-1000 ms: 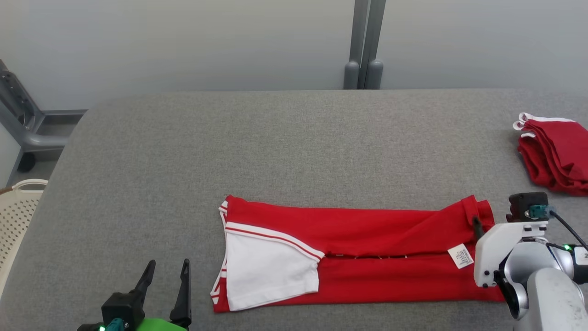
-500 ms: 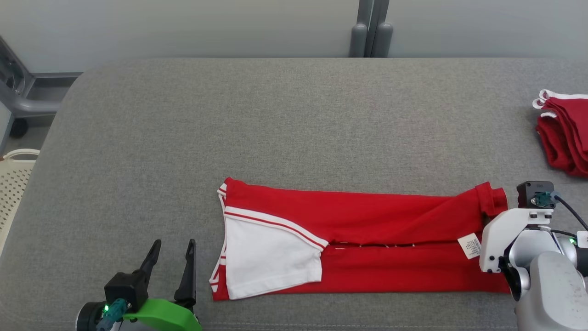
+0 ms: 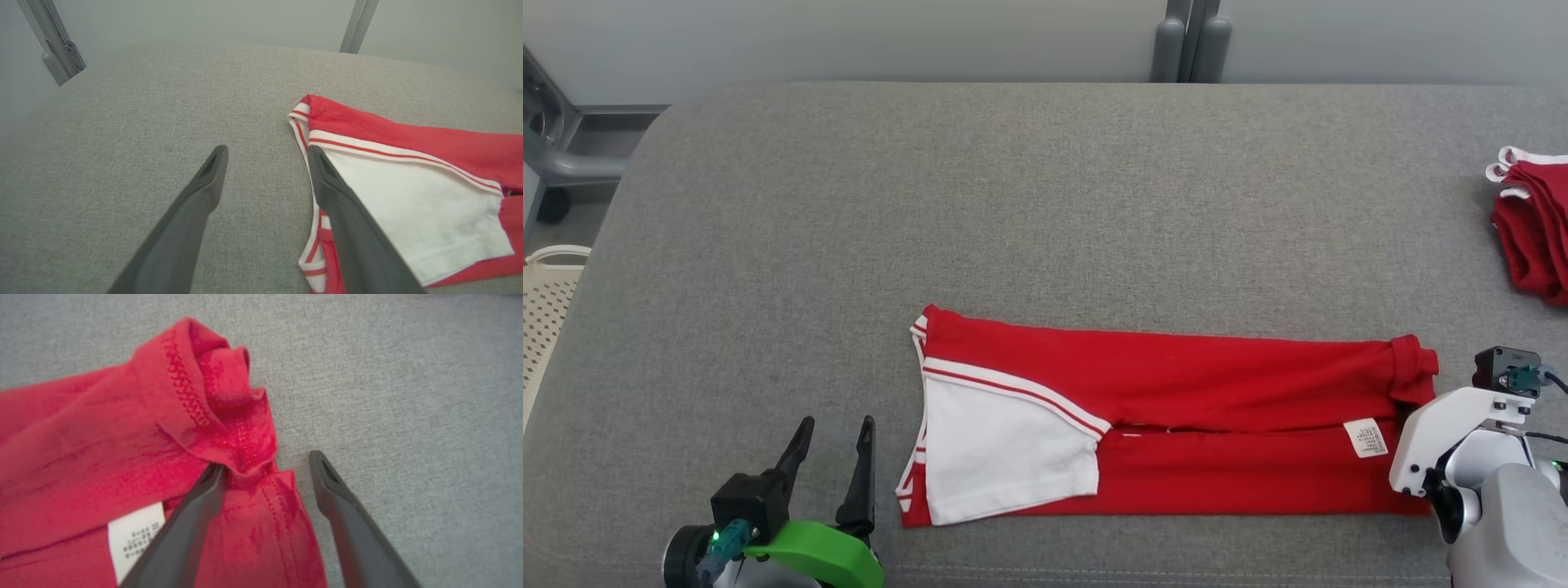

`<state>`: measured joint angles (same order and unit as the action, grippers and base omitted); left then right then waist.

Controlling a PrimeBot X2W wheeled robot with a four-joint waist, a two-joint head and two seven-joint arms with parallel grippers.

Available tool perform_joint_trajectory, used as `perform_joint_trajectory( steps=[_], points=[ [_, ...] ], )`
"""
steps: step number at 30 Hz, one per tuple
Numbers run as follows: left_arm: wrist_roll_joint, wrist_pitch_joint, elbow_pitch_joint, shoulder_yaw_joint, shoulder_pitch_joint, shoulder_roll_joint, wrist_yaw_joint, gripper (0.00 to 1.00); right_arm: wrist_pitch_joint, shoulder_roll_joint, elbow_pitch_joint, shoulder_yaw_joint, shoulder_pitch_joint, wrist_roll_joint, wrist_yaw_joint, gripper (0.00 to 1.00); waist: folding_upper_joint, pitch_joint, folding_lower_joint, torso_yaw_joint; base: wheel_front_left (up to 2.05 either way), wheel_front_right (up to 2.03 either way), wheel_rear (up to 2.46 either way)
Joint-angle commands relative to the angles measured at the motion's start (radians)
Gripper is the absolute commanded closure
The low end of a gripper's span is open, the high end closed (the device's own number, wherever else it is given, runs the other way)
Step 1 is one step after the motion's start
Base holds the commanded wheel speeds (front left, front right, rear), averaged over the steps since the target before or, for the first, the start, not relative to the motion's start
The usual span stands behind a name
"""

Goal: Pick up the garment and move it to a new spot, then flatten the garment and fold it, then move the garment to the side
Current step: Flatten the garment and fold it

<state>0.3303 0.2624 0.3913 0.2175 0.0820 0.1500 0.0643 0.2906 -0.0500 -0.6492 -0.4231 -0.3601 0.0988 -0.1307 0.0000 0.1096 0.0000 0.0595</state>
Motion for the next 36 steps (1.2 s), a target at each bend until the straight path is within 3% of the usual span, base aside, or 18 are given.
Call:
perform_joint_trajectory(
  steps=[1, 3, 4, 5, 6, 7, 14, 20, 30, 36],
  points=[
    [-0.004, 0.004, 0.001, -0.004, 0.017, 0.0, 0.006, 0.0, -0.007, -0.001, -0.033, 0.003, -0.015, -0.018, 0.0, 0.0, 0.0, 0.005, 0.0, 0.0, 0.0, 0.0, 0.0],
    [-0.006, 0.004, 0.001, -0.004, 0.021, -0.001, 0.008, 0.0, -0.012, 0.001, -0.063, 0.009, -0.027, -0.028, 0.0, 0.0, 0.0, 0.008, 0.0, 0.002, 0.0, 0.0, 0.0],
    [-0.008, 0.004, 0.002, -0.002, 0.02, -0.002, 0.008, 0.0, -0.012, 0.002, -0.08, 0.01, -0.032, -0.042, 0.0, 0.29, 0.0, 0.009, 0.0, 0.003, 0.0, 0.0, 0.0],
    [-0.007, 0.004, 0.005, -0.001, 0.02, -0.001, 0.009, 0.0, -0.012, 0.002, -0.097, 0.01, -0.037, -0.053, 0.0, 0.68, 0.0, 0.009, 0.0, 0.005, 0.0, 0.0, 0.0],
    [-0.006, 0.004, 0.007, -0.001, 0.019, 0.0, 0.011, 0.0, -0.008, 0.004, -0.113, 0.009, -0.04, -0.058, 0.0, 0.8, 0.0, 0.008, 0.0, 0.006, 0.0, 0.0, 0.0],
    [-0.005, 0.004, 0.01, -0.002, 0.02, 0.0, 0.013, 0.0, 0.0, 0.004, -0.129, 0.008, -0.041, -0.062, 0.0, 1.0, 0.0, 0.007, 0.0, 0.007, 0.0, 0.0, 0.0],
    [-0.002, 0.004, 0.023, -0.008, 0.006, -0.004, 0.02, 0.0, 0.015, 0.002, -0.191, -0.024, -0.039, -0.057, 0.001, 1.0, 0.0, -0.011, 0.0, 0.008, 0.0, 0.0, 0.0],
    [-0.008, 0.004, 0.018, -0.007, -0.011, -0.009, 0.017, 0.0, 0.017, -0.004, -0.167, -0.082, -0.041, -0.036, 0.002, 1.0, 0.0, -0.032, 0.0, 0.001, 0.0, 0.0, 0.0],
    [-0.006, 0.004, 0.015, -0.007, -0.035, -0.013, 0.016, 0.0, 0.098, -0.005, 0.061, -0.243, -0.014, 0.057, 0.001, 1.0, 0.0, -0.065, 0.0, -0.016, 0.0, 0.0, 0.0],
    [-0.003, 0.004, 0.015, -0.004, -0.032, -0.016, 0.018, 0.0, 0.168, -0.003, 0.201, -0.285, -0.024, 0.077, 0.001, 1.0, 0.0, -0.066, 0.0, -0.022, 0.0, 0.0, 0.0]
  ],
)
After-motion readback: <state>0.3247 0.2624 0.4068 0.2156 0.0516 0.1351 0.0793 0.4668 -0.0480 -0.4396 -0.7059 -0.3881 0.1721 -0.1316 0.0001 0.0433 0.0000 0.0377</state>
